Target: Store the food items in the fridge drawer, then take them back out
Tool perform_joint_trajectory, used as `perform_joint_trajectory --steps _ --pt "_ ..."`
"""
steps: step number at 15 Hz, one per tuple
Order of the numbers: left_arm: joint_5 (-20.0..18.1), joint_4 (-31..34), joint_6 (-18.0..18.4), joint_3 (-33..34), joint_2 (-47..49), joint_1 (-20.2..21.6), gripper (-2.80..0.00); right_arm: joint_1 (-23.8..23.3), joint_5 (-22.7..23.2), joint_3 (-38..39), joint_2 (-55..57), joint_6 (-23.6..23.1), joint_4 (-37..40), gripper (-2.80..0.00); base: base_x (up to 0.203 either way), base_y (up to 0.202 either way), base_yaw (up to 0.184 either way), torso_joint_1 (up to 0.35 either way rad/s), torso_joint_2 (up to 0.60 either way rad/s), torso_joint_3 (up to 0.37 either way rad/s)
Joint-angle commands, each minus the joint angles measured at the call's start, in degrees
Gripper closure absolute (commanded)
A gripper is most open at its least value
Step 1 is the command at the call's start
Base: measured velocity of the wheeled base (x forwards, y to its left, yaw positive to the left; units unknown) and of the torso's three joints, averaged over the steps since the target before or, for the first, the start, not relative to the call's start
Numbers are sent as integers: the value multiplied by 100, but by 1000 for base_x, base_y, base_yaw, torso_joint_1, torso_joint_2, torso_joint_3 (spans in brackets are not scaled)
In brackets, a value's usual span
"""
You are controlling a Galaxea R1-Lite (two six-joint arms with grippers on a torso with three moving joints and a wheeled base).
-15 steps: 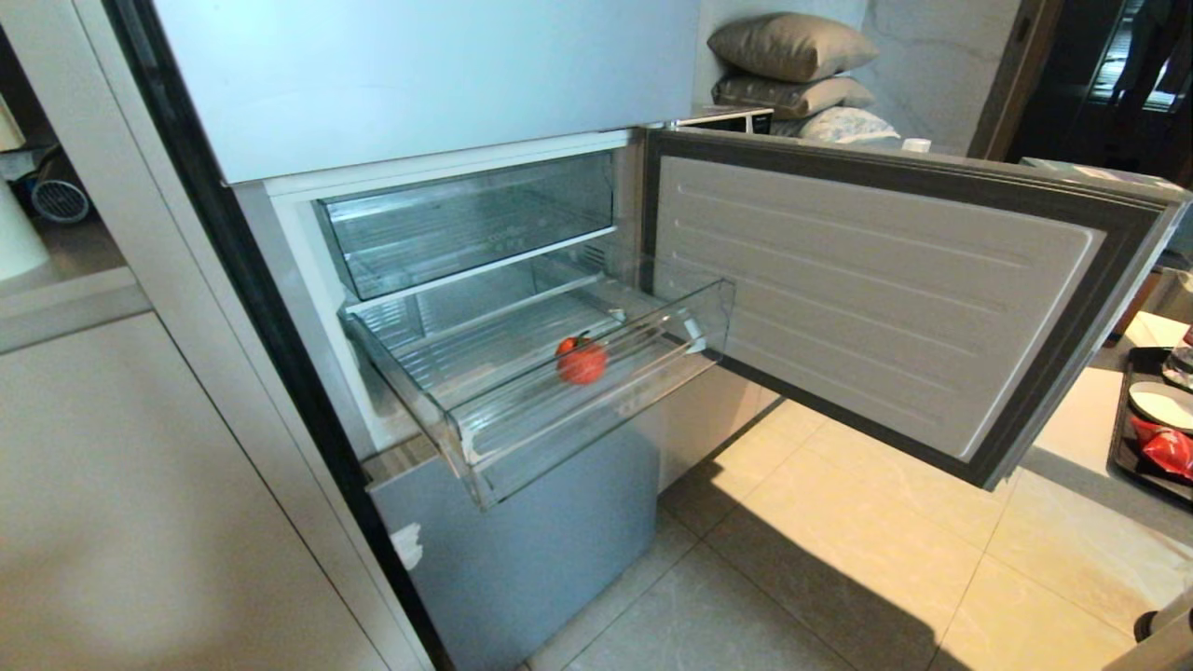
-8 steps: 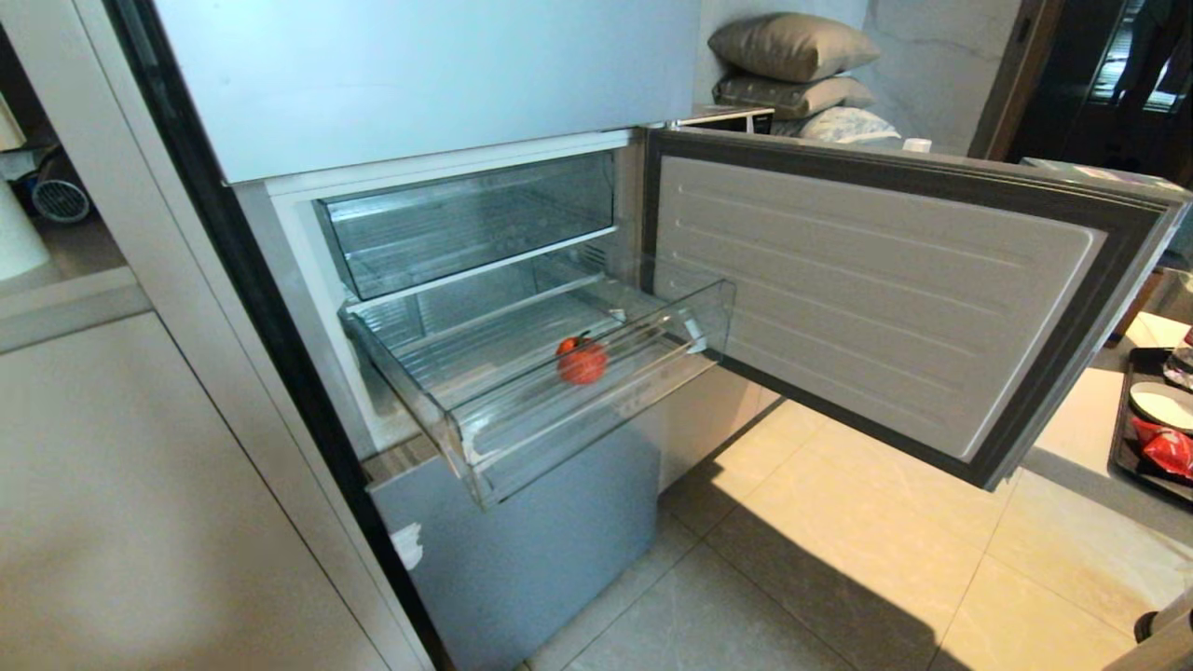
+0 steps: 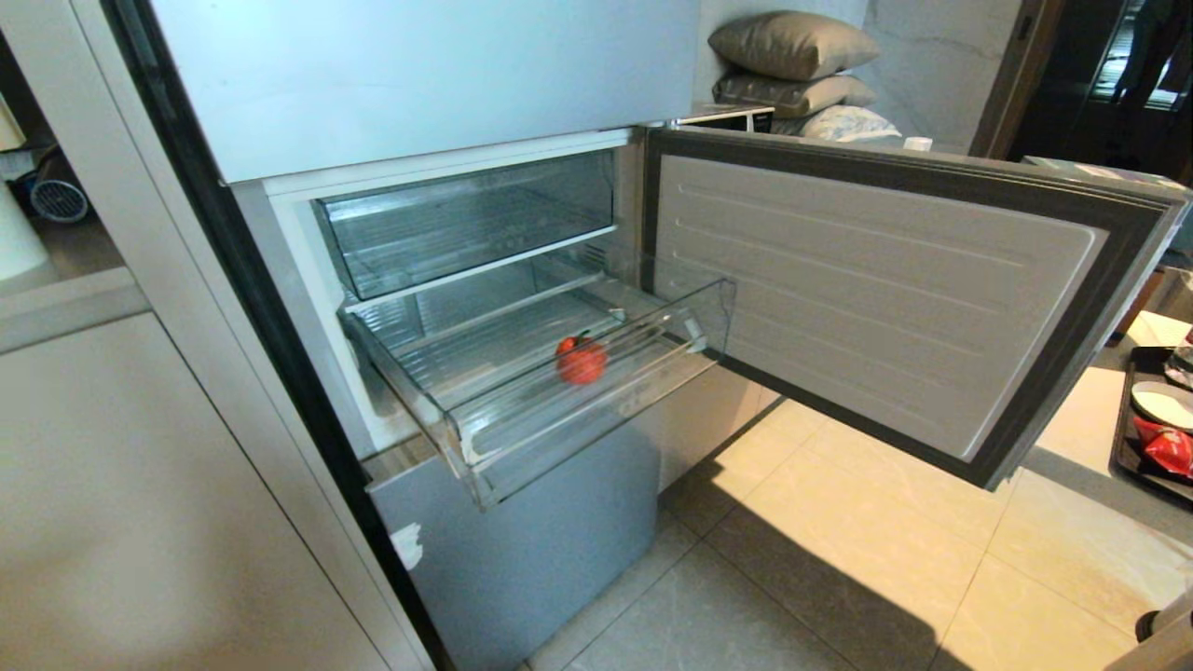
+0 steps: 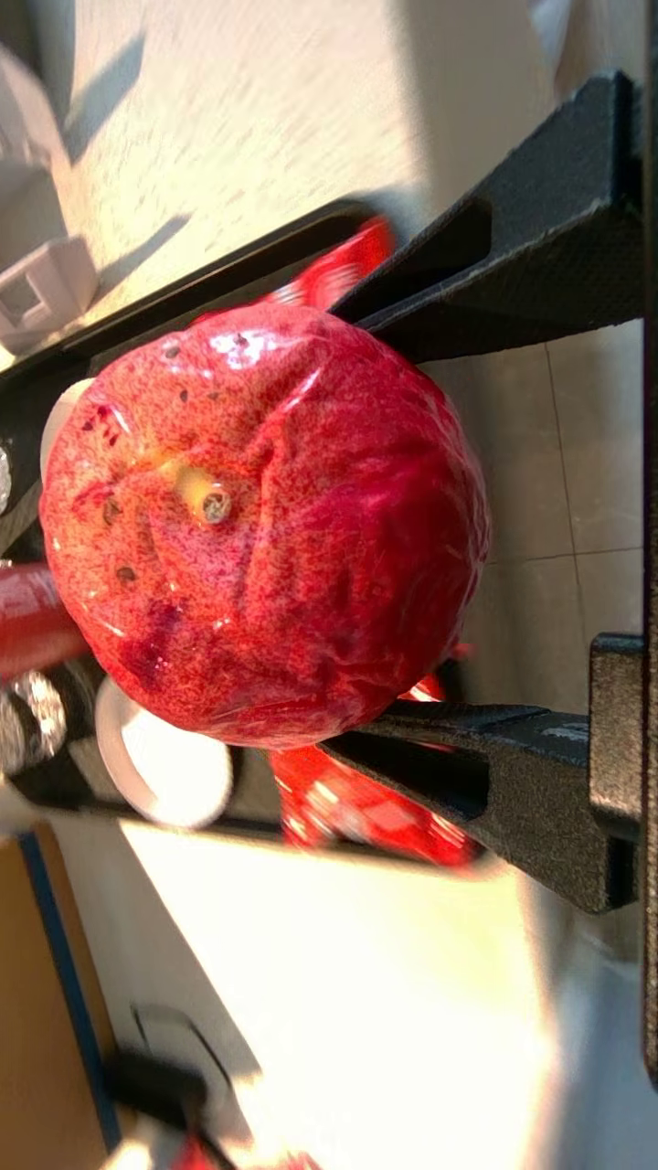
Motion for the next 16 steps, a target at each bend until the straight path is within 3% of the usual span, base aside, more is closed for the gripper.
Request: perform_joint_trajectory --steps 1,8,12,16 --pt "1 -2 -1 9 9 4 0 -223 119 -723 1322 4 -134 0 0 0 0 0 0 0" --pt "1 -2 -1 9 9 4 0 -655 218 -3217 3522 -168 -215 0 0 0 0 0 0 0" --pt "1 -2 -1 9 9 4 0 -713 316 -3891 4231 -215 -223 0 0 0 0 0 0 0" --pt "1 -2 -1 9 9 4 0 -713 435 -4099 4361 -187 -229 0 0 0 0 0 0 0"
